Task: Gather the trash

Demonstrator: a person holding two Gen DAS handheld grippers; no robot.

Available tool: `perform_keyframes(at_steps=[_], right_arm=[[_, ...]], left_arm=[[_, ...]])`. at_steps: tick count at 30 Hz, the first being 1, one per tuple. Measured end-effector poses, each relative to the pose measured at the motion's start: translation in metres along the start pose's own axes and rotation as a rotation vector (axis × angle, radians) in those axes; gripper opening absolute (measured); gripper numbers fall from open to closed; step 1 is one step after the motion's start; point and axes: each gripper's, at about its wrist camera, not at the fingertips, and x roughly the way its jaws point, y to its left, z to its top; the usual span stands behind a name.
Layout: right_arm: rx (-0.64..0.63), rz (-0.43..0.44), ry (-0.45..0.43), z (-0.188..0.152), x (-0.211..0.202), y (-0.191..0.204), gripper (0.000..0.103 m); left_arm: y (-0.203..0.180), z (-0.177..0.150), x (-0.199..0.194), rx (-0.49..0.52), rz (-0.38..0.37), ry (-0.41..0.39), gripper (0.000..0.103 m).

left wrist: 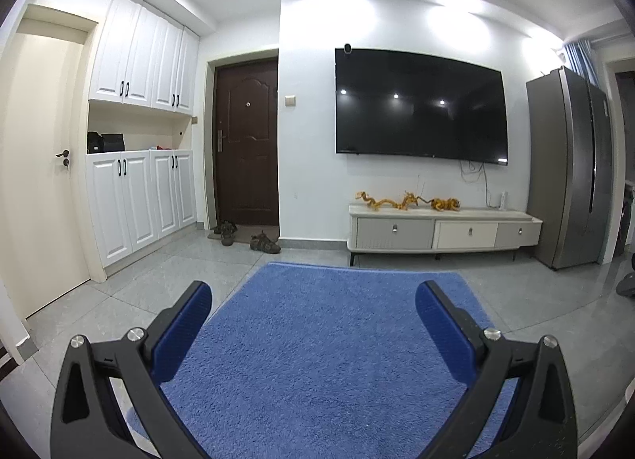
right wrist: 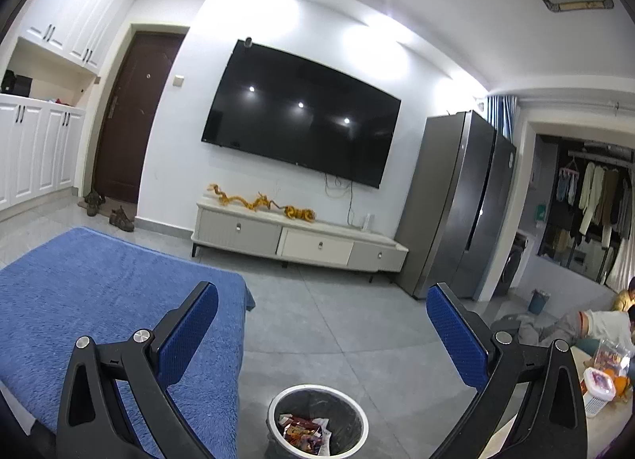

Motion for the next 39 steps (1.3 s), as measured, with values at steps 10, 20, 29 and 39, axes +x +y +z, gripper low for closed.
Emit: perform_keyframes(at_steps=[10,20,29,39], right_arm=[[0.0,0.02,-0.053,0.007,-0.027,-0.01,0.103],[0.013,0.039,-0.006,-0.004,-0.01,-0.015,0.103],[0.016,0.047,0.039,-0.013,0.011,-0.011,0.103],[0.005,0.053,0.089,-0.025,0.034,-0.003,0.103]], left_arm=[[-0.009,0.003,-0.022,0.008,0.02,-0.021,0.103],[-0.023,0.001,-0.01,0.055,0.024,0.02,0.103],[-0.036,-0.005,0.014,0.09,0.004,0.097,0.103],[-0.039,-0.01,0.044,0.092,-0.015,0.163,0.103]])
